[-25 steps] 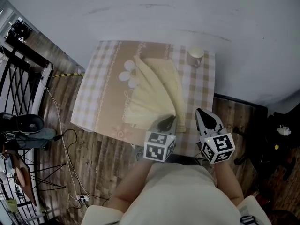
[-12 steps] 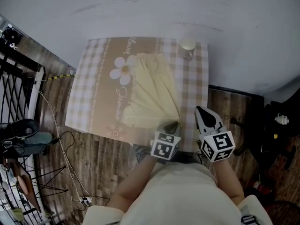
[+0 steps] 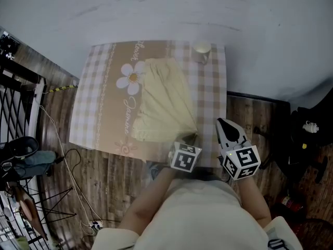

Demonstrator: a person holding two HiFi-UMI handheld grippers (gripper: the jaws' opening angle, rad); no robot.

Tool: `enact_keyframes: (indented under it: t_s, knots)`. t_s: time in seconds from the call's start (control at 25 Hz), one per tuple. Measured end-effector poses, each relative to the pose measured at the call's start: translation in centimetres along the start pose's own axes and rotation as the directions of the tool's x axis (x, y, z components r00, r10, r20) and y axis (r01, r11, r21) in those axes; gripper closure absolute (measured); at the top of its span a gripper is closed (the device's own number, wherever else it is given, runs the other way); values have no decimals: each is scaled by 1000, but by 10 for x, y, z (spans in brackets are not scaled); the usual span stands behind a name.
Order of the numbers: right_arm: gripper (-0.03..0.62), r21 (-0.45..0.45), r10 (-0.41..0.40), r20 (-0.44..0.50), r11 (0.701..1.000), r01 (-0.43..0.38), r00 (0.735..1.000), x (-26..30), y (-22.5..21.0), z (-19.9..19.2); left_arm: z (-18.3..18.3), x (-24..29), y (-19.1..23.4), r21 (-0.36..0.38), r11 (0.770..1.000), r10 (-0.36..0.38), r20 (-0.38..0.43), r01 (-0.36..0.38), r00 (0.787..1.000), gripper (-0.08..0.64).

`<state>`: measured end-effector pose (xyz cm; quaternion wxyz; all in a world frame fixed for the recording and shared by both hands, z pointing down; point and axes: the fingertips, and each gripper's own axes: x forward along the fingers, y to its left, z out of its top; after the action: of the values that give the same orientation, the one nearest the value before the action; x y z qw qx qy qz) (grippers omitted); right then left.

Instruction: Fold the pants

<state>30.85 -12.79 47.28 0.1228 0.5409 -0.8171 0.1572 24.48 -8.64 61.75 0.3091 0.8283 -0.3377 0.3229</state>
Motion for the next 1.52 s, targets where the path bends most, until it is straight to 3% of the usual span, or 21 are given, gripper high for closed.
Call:
enact_keyframes:
  t_s: [0.12, 0.24, 0.48, 0.76, 1.0, 1.28, 1.52]
  knots:
    - [592, -2, -1, 3, 1000, 1, 1000, 0, -1, 1, 0, -2, -6, -9, 999, -51, -4, 51, 999, 532]
    - [592, -5, 9, 11, 1000, -9, 1000, 4, 0, 5, 1, -5, -16, 18, 995, -103, 1, 103, 995, 434]
    - [592, -26, 48, 29, 999, -47, 998, 14, 7, 17, 16, -19, -20, 44, 992, -123, 57, 120, 991, 429]
    - [592, -65, 112, 50, 992, -109, 992, 31, 21, 35, 49, -62, 26, -51, 998, 36, 205, -26, 978, 515]
    - [592, -131, 188, 36, 975, -182, 982, 61, 39, 47, 63, -111, 81, -185, 969, 218, 305, -167, 927, 537]
    - [592, -196, 230, -14, 954, -229, 973, 115, 52, 58, 71, -154, 129, -322, 925, 320, 373, -202, 871, 541]
    - [591, -141, 217, -64, 964, -224, 974, 182, 48, 66, 82, -164, 168, -359, 908, 355, 382, -216, 853, 541]
